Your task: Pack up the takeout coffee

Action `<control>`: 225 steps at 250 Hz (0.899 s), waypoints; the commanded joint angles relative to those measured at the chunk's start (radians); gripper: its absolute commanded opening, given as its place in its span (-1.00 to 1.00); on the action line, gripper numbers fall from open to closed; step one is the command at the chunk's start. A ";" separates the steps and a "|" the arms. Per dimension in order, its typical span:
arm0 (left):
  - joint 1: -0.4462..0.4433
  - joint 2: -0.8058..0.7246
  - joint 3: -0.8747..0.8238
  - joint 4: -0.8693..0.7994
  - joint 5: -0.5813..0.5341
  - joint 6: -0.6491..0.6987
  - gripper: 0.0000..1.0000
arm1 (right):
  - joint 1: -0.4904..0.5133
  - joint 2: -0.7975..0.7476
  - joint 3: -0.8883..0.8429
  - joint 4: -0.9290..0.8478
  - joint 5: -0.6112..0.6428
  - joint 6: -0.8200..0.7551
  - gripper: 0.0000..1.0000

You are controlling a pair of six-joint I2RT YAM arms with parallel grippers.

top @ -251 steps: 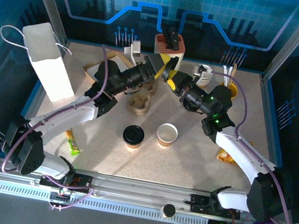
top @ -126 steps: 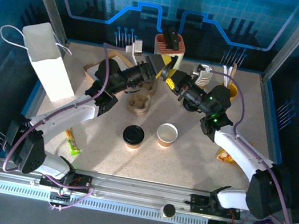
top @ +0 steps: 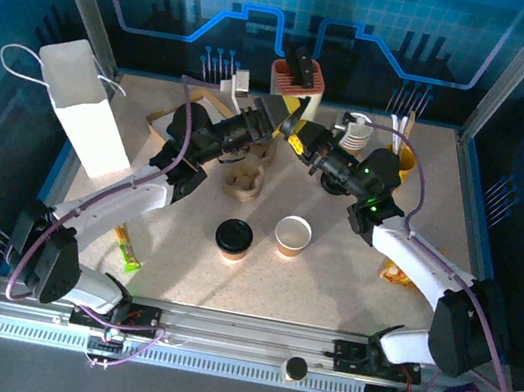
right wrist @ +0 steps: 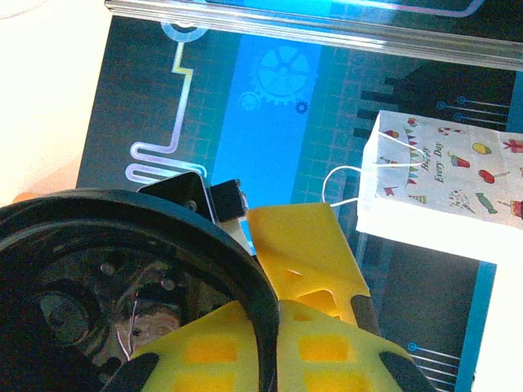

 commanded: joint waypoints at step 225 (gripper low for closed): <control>0.052 0.006 -0.023 0.011 -0.054 -0.001 0.51 | -0.007 0.013 -0.001 0.042 0.034 0.011 -0.35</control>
